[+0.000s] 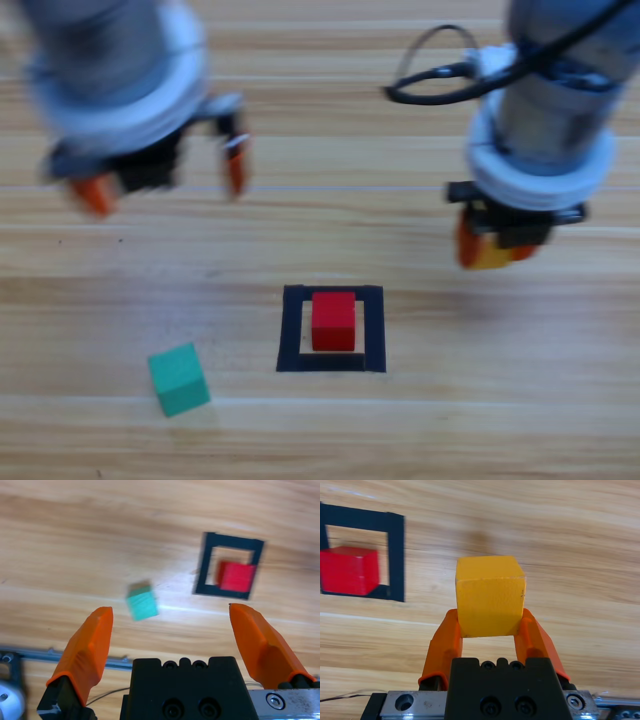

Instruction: Stack the blocks in the rectangular block: red at the bottom, yellow in the middle, green on top

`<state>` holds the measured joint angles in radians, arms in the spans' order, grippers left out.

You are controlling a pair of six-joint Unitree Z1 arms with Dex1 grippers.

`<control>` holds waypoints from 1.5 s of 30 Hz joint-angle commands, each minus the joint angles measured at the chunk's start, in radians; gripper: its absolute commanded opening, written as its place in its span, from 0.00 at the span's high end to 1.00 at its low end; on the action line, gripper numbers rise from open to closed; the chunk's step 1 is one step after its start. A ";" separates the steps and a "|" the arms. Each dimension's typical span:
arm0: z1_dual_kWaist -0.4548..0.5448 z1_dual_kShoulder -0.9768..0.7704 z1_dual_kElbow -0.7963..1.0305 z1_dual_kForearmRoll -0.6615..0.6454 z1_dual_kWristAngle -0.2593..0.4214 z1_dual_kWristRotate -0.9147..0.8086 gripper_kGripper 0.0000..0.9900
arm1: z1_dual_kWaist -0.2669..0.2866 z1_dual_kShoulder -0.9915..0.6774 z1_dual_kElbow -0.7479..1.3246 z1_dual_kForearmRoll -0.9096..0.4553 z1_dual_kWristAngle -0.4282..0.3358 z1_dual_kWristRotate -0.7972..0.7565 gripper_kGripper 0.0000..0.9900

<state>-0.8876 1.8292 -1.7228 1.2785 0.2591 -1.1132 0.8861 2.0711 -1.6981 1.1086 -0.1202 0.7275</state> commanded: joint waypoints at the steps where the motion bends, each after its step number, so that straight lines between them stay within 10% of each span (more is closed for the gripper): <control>1: 0.019 -0.246 0.252 -0.077 0.012 -0.025 0.00 | 0.120 0.170 -0.169 0.080 0.024 0.053 1.00; 18: 0.024 -0.433 0.491 -0.151 -0.015 -0.008 0.00 | 0.203 0.412 -0.563 0.234 0.027 0.135 1.00; 45: 0.024 -0.433 0.517 -0.189 -0.026 -0.005 0.00 | 0.231 0.440 -0.586 0.255 0.031 0.221 1.00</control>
<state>-0.8785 1.4032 -1.2268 1.1120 0.2417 -1.1275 1.0889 2.4348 -2.2803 1.3495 -0.1042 0.9260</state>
